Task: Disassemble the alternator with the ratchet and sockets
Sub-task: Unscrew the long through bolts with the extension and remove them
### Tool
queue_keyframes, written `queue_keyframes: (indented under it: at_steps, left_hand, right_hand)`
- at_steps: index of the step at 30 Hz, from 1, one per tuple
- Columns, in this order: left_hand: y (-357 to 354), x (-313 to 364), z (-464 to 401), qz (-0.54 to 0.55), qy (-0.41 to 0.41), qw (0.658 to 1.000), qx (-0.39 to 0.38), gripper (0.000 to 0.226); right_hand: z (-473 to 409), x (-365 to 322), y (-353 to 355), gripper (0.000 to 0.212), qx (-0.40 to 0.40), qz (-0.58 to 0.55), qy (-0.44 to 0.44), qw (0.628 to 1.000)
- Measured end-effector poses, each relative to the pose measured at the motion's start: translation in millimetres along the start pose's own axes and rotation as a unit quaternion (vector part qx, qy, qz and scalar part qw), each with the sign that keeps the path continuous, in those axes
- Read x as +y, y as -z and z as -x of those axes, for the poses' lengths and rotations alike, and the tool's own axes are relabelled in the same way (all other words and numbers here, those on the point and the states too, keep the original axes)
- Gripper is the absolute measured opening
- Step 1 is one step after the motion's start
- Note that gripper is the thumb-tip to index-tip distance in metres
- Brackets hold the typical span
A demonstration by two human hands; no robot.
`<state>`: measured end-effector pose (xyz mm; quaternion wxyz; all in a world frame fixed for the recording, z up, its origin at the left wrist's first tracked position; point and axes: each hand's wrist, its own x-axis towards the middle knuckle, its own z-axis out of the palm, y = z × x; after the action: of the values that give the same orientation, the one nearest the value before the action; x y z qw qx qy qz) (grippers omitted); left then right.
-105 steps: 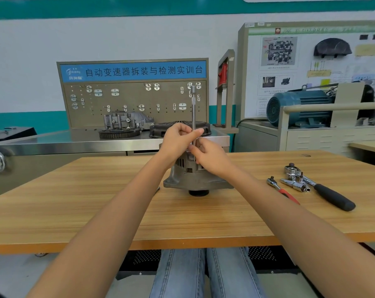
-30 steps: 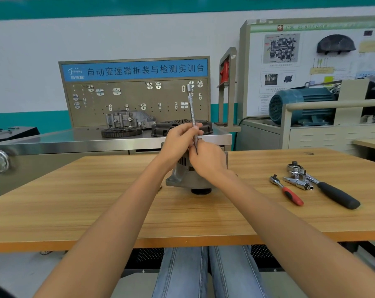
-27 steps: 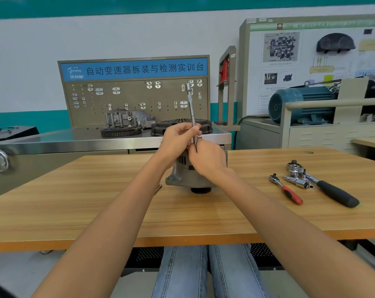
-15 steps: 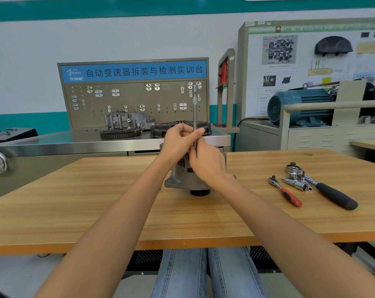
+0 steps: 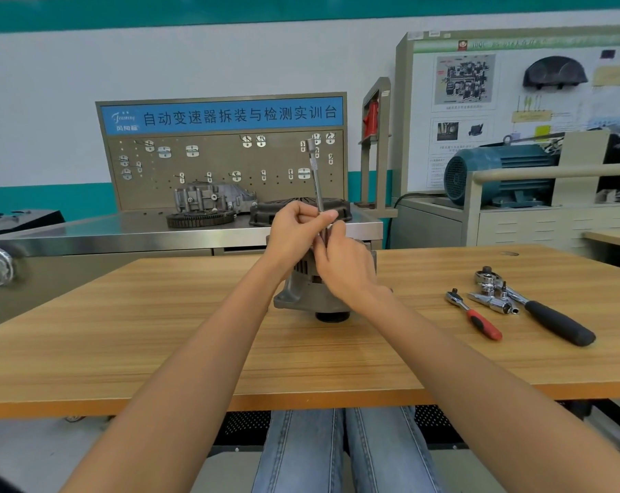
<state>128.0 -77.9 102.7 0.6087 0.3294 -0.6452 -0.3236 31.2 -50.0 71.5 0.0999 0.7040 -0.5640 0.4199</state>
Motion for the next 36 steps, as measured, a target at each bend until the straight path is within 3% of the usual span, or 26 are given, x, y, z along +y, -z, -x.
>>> queue_keyframes:
  at_steps: [15, 21, 26, 29, 36]
  left_hand:
    - [-1.1, 2.0, 6.7, -0.017, -0.016, 1.0, -0.001, 0.004]
    - [-5.2, 1.6, 6.3, -0.023, -0.015, 0.999, 0.035, 0.018]
    - [-1.9, 3.1, 8.5, -0.017, -0.014, 1.0, 0.0, 0.008]
    - [0.2, 2.3, 9.9, -0.003, -0.023, 1.0, -0.011, 0.017]
    - [-1.4, 1.6, 4.9, -0.02, -0.008, 1.0, -0.002, 0.011]
  right_hand:
    - [-2.2, 6.0, -3.7, 0.033, -0.001, 0.049, 0.027, 0.998]
    - [0.5, 5.0, -3.0, 0.034, 0.01, 0.012, 0.024, 1.0]
    - [0.1, 7.1, -4.5, 0.031, 0.023, 0.038, 0.038, 0.998]
    - [0.1, 7.2, -4.6, 0.033, 0.025, 0.047, 0.042, 0.998]
    - [0.6, 9.0, -6.9, 0.032, 0.034, 0.003, 0.029, 0.999]
